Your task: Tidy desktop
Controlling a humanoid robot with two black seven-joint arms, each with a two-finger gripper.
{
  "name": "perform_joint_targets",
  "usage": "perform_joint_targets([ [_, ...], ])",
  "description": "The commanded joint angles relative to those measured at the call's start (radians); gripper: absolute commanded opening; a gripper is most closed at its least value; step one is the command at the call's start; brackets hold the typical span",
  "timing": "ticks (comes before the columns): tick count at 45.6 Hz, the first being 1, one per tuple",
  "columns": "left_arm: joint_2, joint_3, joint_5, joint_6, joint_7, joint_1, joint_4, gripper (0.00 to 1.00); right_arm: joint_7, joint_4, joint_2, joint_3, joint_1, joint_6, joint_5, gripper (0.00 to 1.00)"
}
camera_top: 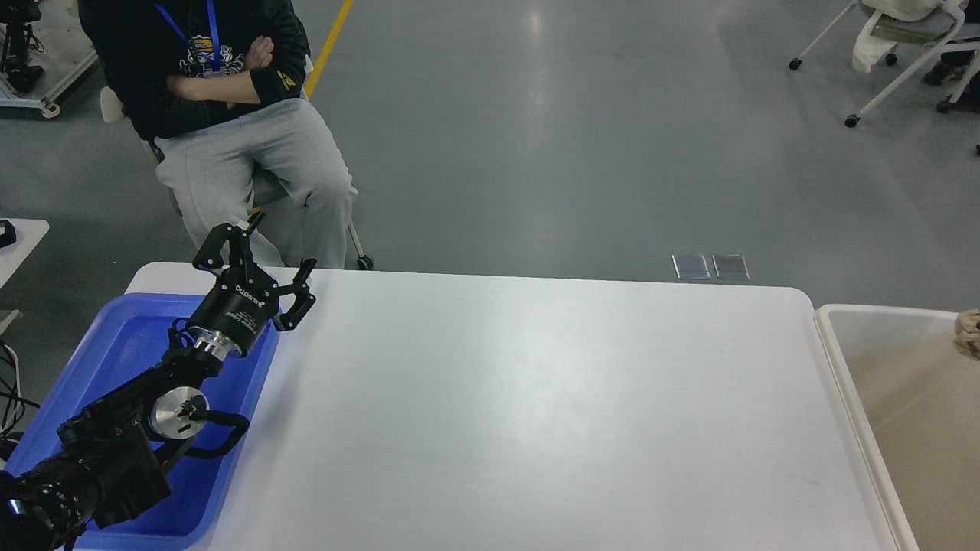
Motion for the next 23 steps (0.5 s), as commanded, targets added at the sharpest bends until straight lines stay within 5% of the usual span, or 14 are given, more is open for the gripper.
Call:
perform_joint_targets([
  [1, 0.0, 0.0, 0.0, 0.0, 0.0, 0.0, 0.0, 1.0, -0.003, -0.119, 0.11, 0.005, -0.101, -0.017, 0.079, 0.1],
  [23, 0.0, 0.0, 0.0, 0.0, 0.0, 0.0, 0.0, 1.0, -0.032, -0.119, 0.164, 0.013, -0.155, -0.101, 0.191, 0.22],
])
